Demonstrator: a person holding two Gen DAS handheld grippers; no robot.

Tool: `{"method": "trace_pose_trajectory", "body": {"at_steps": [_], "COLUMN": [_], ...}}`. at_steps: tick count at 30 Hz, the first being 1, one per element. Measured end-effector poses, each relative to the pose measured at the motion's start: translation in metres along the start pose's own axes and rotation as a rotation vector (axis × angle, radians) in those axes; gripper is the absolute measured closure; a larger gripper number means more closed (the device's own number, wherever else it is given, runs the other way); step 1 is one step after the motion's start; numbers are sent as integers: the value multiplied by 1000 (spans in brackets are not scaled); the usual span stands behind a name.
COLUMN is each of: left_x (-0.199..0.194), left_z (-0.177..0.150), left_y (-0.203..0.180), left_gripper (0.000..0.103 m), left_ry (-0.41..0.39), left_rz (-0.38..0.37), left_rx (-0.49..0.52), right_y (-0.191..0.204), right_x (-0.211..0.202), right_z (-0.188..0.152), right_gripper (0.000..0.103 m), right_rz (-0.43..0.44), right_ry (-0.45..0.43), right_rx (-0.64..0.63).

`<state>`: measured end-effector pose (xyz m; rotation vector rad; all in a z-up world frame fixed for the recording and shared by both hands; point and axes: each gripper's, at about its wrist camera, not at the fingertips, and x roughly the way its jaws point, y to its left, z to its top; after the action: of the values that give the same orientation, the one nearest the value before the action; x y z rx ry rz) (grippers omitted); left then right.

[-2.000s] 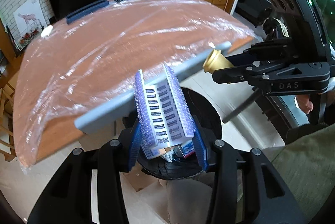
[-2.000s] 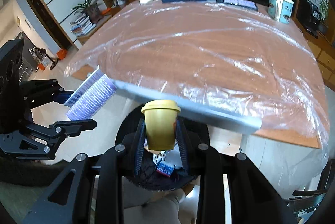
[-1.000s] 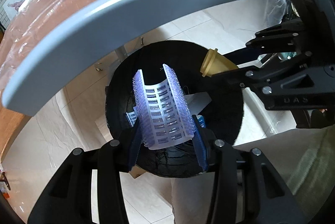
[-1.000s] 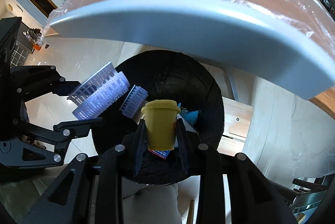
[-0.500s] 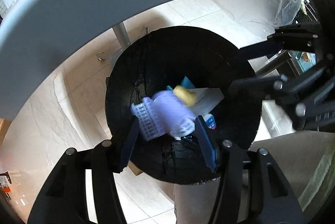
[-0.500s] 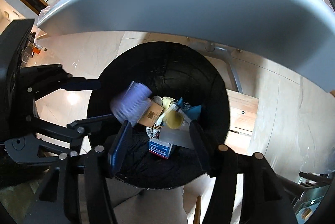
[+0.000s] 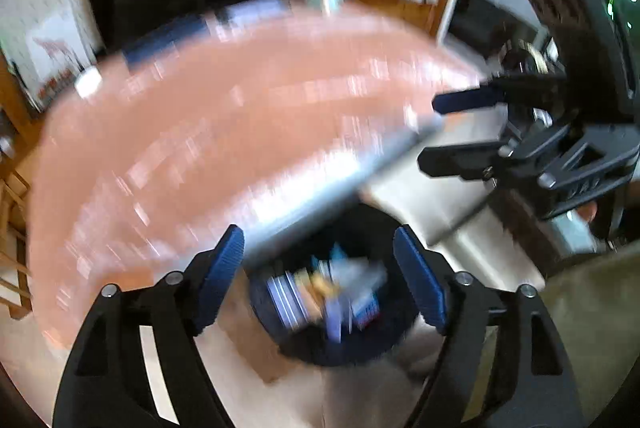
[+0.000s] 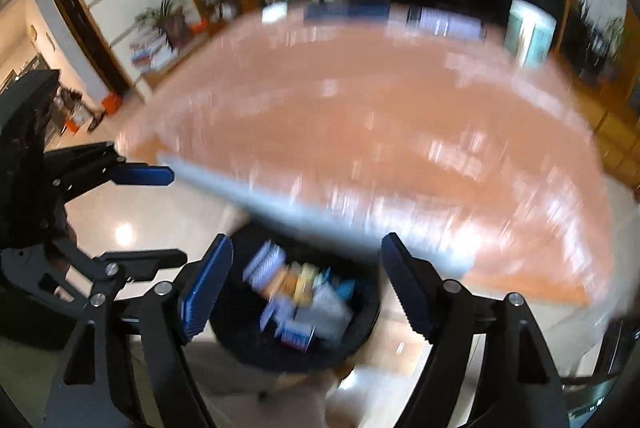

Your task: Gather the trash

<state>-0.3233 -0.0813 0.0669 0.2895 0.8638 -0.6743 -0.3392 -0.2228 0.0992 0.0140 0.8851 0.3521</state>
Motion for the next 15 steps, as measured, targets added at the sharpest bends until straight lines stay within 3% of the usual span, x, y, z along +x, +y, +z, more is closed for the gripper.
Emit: {"method": "trace_pose_trajectory", "body": {"at_steps": [2,4,8,15], "left_x": [-16,-23,-7,50], "left_z": [19,37,61,82], "left_y": [8,19,51,142], "left_gripper": [10,6,4,4], "left_ry": [-101,-176,-214,-166], "left_rz": [53,116,236,315], "left_rx": [-20,-45,-109,-351], "right_y": [0,-7,-37,-123], "right_x": [-15,-20,10,86], "right_z": [16,33,58,89], "right_gripper": [4,4,4,4], "right_rz": [-29,-74,-132,-186], "right_ry": [-100,-183,-149,-35], "right_rx": [16,26,63,238]}}
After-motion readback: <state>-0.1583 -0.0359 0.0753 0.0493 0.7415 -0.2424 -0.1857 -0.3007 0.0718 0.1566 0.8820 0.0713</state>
